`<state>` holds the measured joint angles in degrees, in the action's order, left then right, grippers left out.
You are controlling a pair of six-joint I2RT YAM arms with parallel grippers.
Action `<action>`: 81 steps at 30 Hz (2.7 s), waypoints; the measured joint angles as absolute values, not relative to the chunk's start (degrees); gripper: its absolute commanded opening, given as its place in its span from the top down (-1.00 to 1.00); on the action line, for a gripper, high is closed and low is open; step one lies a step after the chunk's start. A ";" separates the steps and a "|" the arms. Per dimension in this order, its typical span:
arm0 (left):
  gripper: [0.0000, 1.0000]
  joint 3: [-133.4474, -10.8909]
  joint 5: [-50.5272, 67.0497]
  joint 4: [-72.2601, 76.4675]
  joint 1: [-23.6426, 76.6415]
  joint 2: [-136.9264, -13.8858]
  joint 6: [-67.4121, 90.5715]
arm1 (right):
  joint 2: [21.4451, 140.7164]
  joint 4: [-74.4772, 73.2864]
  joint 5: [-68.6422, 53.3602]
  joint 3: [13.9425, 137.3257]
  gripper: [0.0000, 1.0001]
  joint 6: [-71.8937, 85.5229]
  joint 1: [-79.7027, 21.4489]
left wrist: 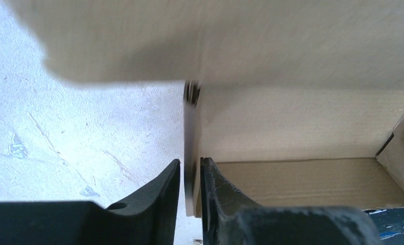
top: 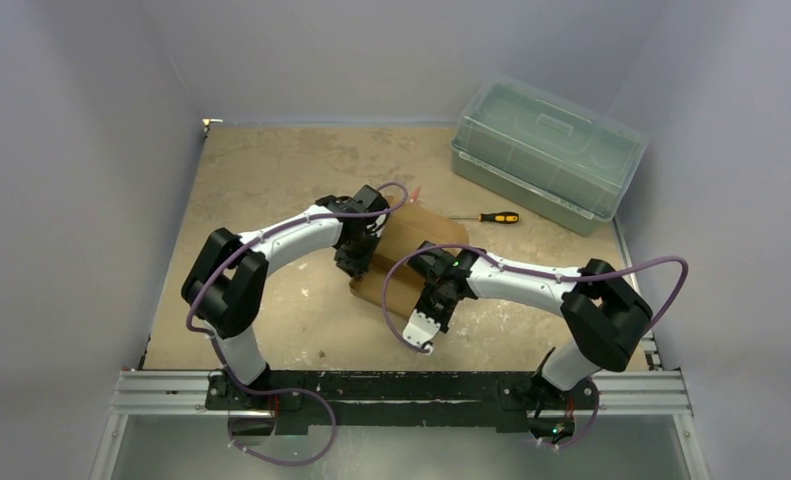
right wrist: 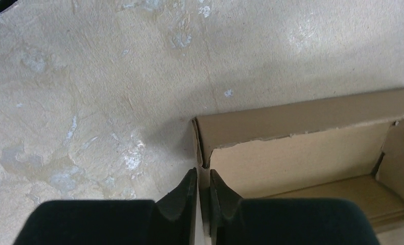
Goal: Fold the paper box
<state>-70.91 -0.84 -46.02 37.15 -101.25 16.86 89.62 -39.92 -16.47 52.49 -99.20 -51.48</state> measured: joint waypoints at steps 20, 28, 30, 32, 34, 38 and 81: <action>1.00 -69.52 -0.67 -43.64 37.15 -101.58 17.52 | 89.62 -39.94 -16.95 52.51 0.74 -97.49 -51.48; 0.87 -67.79 -2.79 -42.00 38.39 -100.71 19.14 | 89.62 -40.32 -17.85 53.32 0.40 -96.40 -51.48; 0.78 -67.53 -3.29 -41.71 38.65 -100.47 19.53 | 89.62 -40.91 -18.57 54.04 0.33 -96.01 -51.48; 0.71 -67.20 -3.70 -41.50 38.72 -100.27 19.79 | 89.56 -41.67 -19.25 54.83 0.25 -95.55 -51.48; 0.63 -66.85 -3.92 -41.45 38.72 -100.05 20.10 | 89.30 -42.24 -19.70 55.46 0.18 -95.29 -51.48; 0.49 -66.63 -4.32 -41.43 38.72 -99.72 20.45 | 88.03 -43.09 -20.53 56.31 0.07 -95.02 -51.48; 0.92 -63.88 -6.44 -32.42 39.03 -98.45 20.43 | 89.62 -42.39 -15.53 54.11 0.28 -94.87 -51.48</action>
